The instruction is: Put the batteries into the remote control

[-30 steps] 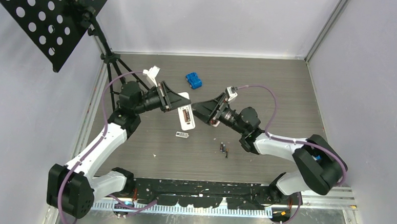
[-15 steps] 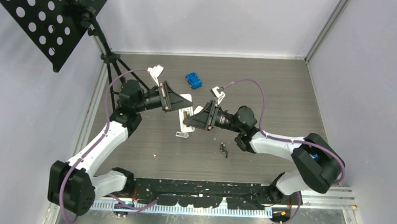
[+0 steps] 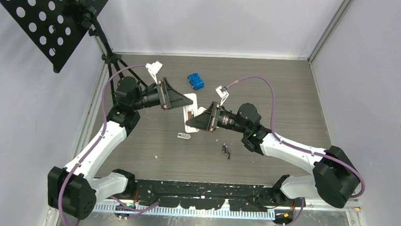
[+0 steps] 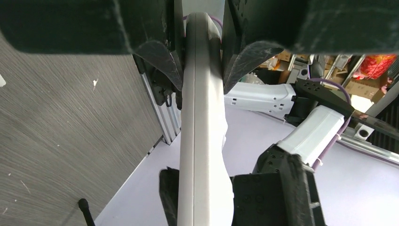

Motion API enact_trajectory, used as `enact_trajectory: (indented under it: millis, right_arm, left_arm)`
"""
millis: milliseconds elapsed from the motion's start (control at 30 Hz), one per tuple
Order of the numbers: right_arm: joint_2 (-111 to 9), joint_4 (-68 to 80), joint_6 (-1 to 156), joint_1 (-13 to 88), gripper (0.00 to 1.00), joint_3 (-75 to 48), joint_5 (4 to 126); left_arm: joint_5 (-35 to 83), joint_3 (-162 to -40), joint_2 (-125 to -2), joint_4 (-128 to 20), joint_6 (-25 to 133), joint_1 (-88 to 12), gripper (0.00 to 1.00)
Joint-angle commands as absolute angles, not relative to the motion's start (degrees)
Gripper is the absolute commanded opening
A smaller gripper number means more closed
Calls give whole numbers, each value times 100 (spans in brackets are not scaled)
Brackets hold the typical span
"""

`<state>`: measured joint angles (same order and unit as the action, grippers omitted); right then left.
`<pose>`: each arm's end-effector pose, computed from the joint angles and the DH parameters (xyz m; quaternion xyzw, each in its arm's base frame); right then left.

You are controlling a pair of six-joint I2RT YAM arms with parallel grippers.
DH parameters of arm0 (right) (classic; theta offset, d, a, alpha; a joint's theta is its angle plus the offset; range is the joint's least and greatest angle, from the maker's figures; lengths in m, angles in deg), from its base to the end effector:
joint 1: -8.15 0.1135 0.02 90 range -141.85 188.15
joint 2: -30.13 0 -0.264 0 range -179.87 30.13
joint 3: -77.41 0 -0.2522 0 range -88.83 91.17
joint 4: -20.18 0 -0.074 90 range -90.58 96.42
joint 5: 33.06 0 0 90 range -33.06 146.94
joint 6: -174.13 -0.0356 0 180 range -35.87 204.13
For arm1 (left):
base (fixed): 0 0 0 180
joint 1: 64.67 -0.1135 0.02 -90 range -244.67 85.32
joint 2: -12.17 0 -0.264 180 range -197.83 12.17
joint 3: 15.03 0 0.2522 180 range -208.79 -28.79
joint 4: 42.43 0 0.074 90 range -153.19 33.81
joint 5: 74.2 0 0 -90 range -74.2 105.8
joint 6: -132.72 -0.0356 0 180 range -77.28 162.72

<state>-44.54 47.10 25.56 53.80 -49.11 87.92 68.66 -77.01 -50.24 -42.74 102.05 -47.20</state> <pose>0.1892 0.2197 0.2874 -0.1241 0.6647 0.6740 0.2975 0.2256 -0.1007 0.3444 0.0644 0.7069 -0.6390 0.2963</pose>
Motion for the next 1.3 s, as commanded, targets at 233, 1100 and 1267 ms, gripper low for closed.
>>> enact_trajectory:
  millis: [233, 1100, 1267]
  right_arm:
    - [-4603, 4956, 2379, 5374, 22, -4540, 9205]
    - [-2749, -735, 4337, 4757, 75, -4782, 5780]
    - [-3324, -2020, 4219, 4761, 54, -4595, 4707]
  left_arm:
    - [7353, -7610, -5222, -3307, 10819, -4776, 41]
    - [5451, -7350, -5302, -5729, 8702, -4789, 0]
    - [5567, -7134, -5260, -5225, 8758, -4789, 0]
